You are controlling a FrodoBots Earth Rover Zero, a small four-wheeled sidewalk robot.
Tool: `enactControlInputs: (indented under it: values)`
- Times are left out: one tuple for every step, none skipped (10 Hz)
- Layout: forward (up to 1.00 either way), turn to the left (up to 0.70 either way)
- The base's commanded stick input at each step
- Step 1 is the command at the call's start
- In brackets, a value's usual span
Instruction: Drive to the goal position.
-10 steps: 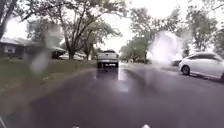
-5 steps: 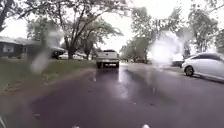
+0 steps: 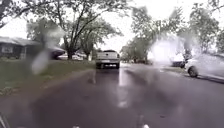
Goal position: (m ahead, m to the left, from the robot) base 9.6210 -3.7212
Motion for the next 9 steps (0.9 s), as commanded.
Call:
enactControlInputs:
  values:
    - [0.70,-0.08]
    - [0.70,-0.13]
    - [0.70,-0.18]
    - [0.70,-0.24]
    - [0.70,0.00]
    - [0.70,0.00]
    - [0.70,0.00]
    - [0.70,0.00]
    - [0.70,0.00]
